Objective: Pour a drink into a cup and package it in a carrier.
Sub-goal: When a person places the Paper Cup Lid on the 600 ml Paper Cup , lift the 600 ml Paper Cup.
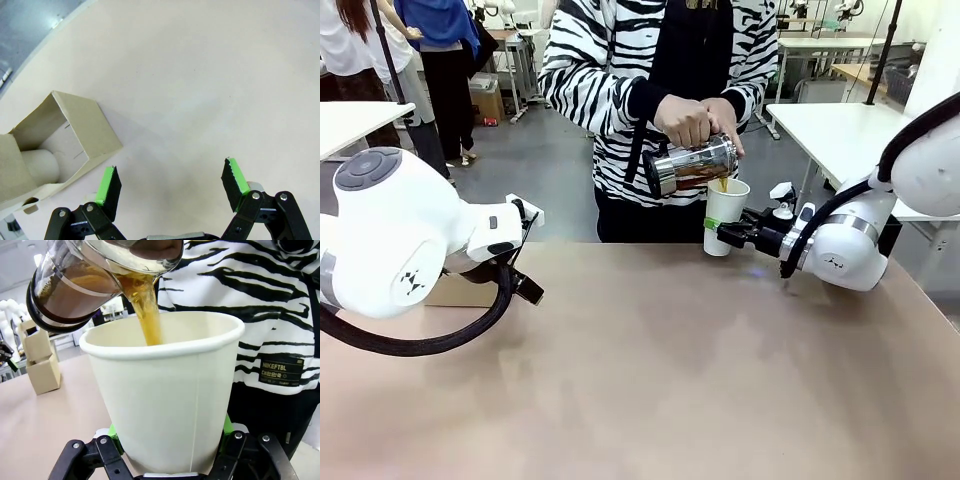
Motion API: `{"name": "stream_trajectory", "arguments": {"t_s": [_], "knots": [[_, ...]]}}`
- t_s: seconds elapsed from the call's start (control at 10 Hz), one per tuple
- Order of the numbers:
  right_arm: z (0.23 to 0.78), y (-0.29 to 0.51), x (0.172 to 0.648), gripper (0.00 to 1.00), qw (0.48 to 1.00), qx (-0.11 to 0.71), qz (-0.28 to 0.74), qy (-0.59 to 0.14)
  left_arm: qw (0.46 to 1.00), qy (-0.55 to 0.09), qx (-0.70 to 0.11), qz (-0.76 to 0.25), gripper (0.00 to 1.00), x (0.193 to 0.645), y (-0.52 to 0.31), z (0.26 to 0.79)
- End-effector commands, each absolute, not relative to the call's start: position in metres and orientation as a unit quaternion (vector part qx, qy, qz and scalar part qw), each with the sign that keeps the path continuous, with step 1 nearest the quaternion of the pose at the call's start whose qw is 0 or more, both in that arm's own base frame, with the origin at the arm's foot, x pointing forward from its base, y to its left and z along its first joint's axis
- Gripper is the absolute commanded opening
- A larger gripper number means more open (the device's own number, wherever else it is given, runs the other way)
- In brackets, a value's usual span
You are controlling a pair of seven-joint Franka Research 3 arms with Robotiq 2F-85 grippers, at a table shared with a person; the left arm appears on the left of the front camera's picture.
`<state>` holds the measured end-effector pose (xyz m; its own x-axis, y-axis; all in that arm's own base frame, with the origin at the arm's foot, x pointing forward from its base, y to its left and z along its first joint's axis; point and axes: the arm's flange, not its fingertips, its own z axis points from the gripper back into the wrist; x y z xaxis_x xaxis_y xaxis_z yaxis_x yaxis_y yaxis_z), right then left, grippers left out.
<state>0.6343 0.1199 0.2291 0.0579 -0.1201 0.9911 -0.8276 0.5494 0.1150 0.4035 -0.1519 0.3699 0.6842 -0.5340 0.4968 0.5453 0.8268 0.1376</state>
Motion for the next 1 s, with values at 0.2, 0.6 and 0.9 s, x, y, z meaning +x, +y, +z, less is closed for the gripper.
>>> {"name": "stream_trajectory", "arguments": {"t_s": [0.2,0.6,0.9], "knots": [[0.2316,0.1201,0.6347,0.80,0.619,0.379,0.282,-0.627,0.917,-0.268,-0.012,-0.294,1.00,0.4031,-0.1519,0.3703],[0.2316,0.1201,0.6347,0.80,0.619,0.379,0.282,-0.627,0.917,-0.268,-0.012,-0.294,1.00,0.4031,-0.1519,0.3703],[0.2316,0.1201,0.6347,0.80,0.619,0.379,0.282,-0.627,0.917,-0.268,-0.012,-0.294,1.00,0.4031,-0.1519,0.3703]]}}
